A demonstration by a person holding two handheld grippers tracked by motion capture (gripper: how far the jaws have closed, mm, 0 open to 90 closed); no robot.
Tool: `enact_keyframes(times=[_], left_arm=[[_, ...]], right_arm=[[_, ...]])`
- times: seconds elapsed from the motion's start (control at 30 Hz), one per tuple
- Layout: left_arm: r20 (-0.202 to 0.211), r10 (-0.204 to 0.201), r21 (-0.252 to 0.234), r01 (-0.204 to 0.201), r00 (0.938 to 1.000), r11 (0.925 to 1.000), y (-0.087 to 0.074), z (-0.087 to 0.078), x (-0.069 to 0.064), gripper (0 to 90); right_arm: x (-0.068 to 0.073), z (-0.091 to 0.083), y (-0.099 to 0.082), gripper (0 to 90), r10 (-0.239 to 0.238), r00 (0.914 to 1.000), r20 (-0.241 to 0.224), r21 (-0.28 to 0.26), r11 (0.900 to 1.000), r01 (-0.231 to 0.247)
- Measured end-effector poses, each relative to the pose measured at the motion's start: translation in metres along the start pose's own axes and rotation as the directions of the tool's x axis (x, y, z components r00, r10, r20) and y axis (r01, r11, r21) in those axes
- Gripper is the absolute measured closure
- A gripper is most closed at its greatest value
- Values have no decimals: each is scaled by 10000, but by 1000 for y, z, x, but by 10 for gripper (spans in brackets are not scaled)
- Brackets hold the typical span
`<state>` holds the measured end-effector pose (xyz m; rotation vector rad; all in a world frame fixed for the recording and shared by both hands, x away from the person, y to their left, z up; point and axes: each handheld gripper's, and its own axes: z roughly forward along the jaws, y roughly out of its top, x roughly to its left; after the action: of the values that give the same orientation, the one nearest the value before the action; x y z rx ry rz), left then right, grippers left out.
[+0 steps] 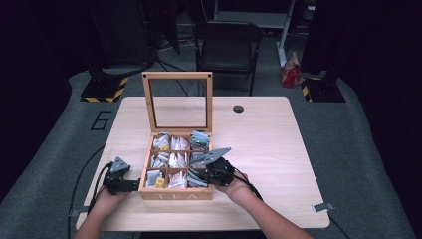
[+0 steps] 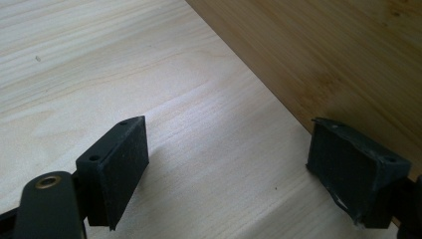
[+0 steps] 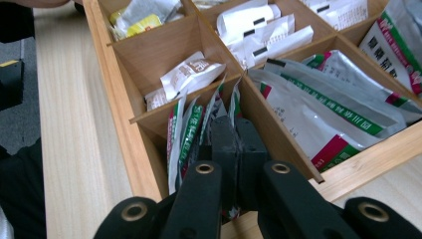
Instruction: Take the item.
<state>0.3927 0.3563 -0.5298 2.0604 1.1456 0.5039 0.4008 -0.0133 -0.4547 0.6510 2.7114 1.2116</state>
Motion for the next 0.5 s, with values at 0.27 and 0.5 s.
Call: enact_keyframes(times=[0.27, 0.5], left_arm=[[5, -8, -2, 8, 10000, 10000, 0, 0, 0, 159], [1, 6, -1, -6, 10000, 10000, 0, 0, 0, 159]], right_arm=[[0, -11, 6, 895, 42, 9999, -144, -285, 9996, -46], [1, -25, 14, 895, -18, 9998, -179, -571, 9984, 8]])
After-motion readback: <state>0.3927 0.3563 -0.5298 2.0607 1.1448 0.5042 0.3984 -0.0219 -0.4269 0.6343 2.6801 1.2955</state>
